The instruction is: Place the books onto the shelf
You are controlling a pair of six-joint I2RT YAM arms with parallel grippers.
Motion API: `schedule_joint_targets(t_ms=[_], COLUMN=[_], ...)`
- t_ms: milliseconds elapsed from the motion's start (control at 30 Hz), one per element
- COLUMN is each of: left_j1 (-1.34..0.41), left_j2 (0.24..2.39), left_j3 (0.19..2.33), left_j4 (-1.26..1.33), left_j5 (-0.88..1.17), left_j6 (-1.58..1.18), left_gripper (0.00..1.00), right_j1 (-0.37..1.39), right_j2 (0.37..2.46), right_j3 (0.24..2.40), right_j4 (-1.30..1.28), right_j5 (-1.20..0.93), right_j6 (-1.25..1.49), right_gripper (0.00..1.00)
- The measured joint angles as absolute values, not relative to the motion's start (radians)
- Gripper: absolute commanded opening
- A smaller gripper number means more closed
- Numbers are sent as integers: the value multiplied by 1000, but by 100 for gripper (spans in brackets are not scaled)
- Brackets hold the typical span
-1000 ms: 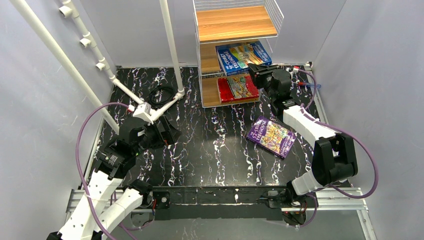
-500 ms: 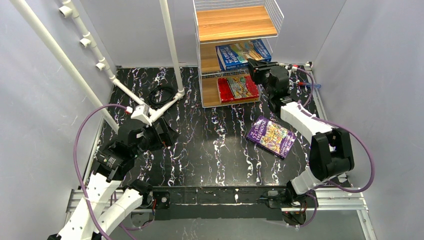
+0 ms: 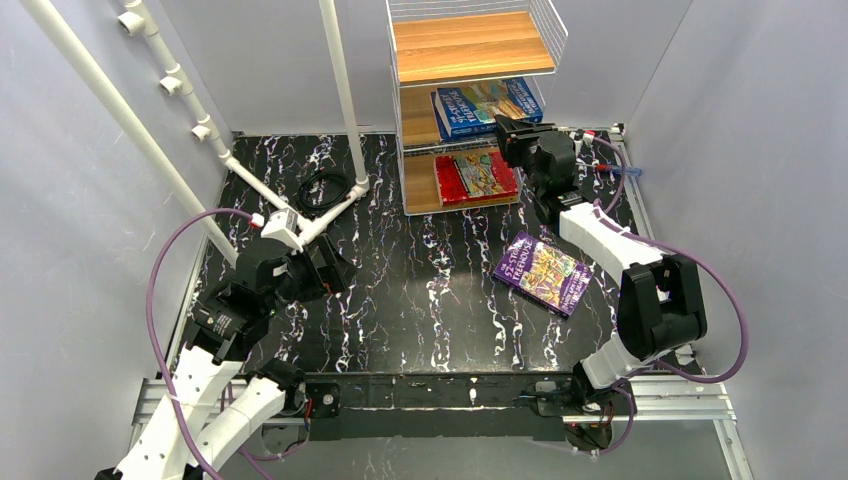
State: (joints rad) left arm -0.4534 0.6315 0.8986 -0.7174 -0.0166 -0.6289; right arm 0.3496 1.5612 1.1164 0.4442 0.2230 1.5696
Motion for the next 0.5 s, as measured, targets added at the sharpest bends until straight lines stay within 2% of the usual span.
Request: schedule_joint_targets(t_ms=[100,200,333,500], left_j1=[-453,-453,-453,-453], left_j2=[631,631,631,631], left_j3=[899,899,899,898], left_j4=[-720,-720,-719,-717], left_j5=[-19,-19,-19,-18], left_j6=[-629,-630,-632,-636], left_gripper=[98,98,98,98], right_j1=[351,352,351,351], right_j2=[1562,1562,1562,1555], right_j3=[1116,1114,1114,1101], right_j4=[445,453,467,502], right_j5=[226,233,239,241], right_j6=[1573,1586,1599,1603], right_gripper=[43,66,83,93])
